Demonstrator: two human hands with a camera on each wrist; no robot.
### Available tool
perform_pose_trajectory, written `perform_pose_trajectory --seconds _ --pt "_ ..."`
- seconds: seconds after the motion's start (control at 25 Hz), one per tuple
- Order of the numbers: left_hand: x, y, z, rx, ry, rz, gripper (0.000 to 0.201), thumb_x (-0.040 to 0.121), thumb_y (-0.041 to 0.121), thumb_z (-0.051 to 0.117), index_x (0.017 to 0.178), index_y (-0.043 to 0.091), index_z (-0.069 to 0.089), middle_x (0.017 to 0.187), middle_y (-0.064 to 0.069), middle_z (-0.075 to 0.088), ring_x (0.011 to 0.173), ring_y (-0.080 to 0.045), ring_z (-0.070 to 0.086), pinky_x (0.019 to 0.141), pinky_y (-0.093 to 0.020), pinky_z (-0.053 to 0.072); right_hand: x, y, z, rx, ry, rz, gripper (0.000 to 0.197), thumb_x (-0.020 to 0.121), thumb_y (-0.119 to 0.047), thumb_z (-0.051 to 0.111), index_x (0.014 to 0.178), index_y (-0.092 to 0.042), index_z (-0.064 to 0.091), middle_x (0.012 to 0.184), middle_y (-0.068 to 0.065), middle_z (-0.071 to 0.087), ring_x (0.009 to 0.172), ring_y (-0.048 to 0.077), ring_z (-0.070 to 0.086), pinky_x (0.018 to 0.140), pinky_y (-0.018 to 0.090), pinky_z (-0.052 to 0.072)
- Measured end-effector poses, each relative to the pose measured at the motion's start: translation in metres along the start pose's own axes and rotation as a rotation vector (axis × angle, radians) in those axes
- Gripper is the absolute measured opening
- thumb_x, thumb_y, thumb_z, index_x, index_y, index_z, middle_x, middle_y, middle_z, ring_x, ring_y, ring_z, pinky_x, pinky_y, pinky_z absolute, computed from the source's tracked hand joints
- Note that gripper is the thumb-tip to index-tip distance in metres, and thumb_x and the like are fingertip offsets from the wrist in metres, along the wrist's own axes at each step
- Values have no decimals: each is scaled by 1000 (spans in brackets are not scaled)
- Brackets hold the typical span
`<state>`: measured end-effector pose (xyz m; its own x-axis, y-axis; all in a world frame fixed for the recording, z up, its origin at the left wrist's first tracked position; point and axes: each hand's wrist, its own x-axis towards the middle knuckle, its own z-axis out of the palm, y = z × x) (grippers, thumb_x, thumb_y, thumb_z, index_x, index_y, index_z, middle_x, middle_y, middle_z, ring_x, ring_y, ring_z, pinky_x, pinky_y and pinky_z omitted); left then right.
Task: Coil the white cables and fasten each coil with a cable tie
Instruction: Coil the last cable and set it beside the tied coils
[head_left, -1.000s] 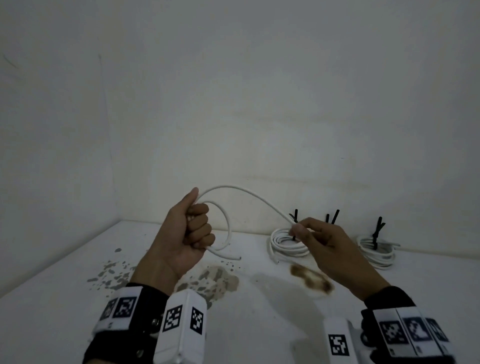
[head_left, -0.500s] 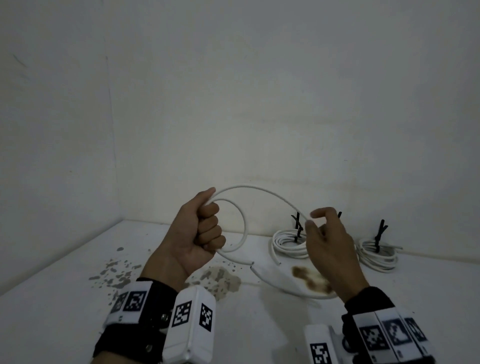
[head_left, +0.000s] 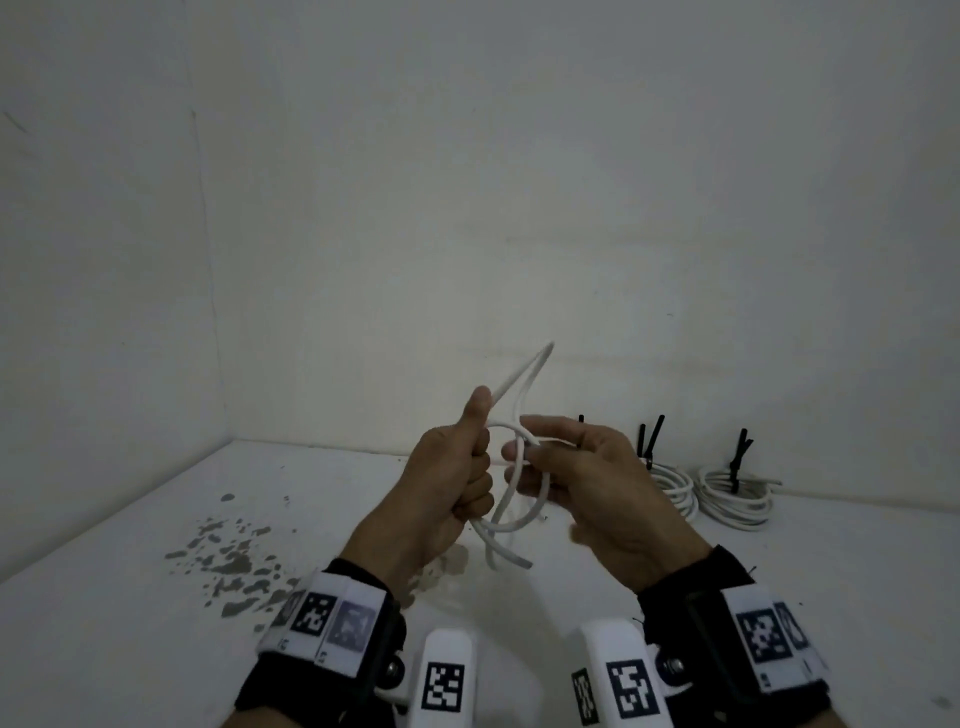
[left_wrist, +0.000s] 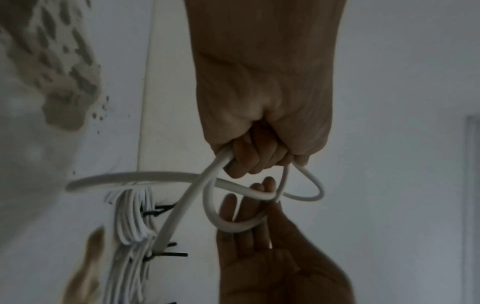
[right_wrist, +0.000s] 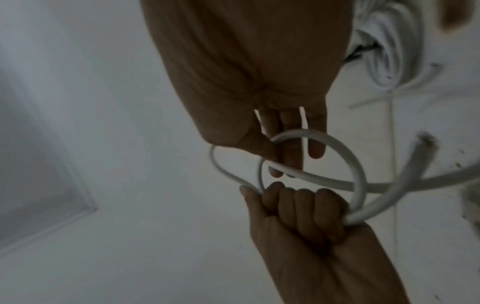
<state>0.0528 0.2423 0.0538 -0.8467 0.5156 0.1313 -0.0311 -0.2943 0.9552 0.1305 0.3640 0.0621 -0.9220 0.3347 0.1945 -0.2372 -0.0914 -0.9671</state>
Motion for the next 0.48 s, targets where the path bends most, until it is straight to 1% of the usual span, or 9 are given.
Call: perform_pose_trajectory --seconds 0.12,0.16,0.24,0.28,0.32,0.36,0.4,0.44,0.48 --pt "1 -6 0 137 55 28 49 94 51 53 64 16 40 46 4 24 39 -11 20 42 -22 20 -3 3 3 -175 -67 22 6 88 -4 64 91 -3 70 66 4 56 61 15 54 70 35 54" --pt "2 -7 1 156 60 29 49 94 51 53 63 15 40 46 4 24 39 -11 21 43 -23 20 -4 5 5 -312 -63 -33 5 85 -3 66 89 -5 69 63 0 55 61 14 53 66 36 53" --pt "3 -6 -1 139 64 38 52 94 50 55 58 18 35 45 4 22 39 -11 18 44 -24 19 -4 7 6 -666 2 -222 18 84 2 61 88 -14 69 64 -9 56 58 7 50 60 36 49" --pt "4 -5 -3 124 71 48 53 93 50 56 56 19 34 45 4 21 39 -11 17 44 -24 18 -2 8 5 -821 43 -317 24 85 1 59 91 -19 70 73 -14 57 59 3 50 59 30 47" --pt "4 -4 -4 112 75 54 53 93 50 56 55 20 34 45 4 21 39 -11 17 44 -24 17 -2 8 3 -926 86 -379 26 87 -2 59 97 -23 72 93 -17 56 67 -1 51 63 22 45" --pt "5 -4 -4 111 73 54 53 92 51 56 55 20 33 46 4 20 39 -11 17 45 -24 17 0 7 1 -967 119 -403 25 90 -7 62 104 -24 73 111 -16 49 79 -2 53 72 19 46" --pt "6 -5 -4 118 72 52 53 92 52 55 55 21 33 46 4 20 39 -11 16 45 -24 17 -1 8 -1 -969 129 -416 21 92 -12 64 106 -24 74 118 -13 47 88 5 59 80 27 52" --pt "8 -5 -5 115 78 65 53 92 52 55 56 21 33 45 4 21 39 -11 17 44 -24 17 -1 7 -4 -973 118 -415 14 93 -15 63 98 -21 75 112 -7 57 86 15 66 78 37 57" --pt "11 -4 -9 91 114 83 52 93 51 55 56 22 33 44 5 21 38 -11 17 43 -23 17 -1 4 -8 -1002 134 -421 15 93 -14 61 87 -18 74 94 1 68 76 23 68 69 44 59"
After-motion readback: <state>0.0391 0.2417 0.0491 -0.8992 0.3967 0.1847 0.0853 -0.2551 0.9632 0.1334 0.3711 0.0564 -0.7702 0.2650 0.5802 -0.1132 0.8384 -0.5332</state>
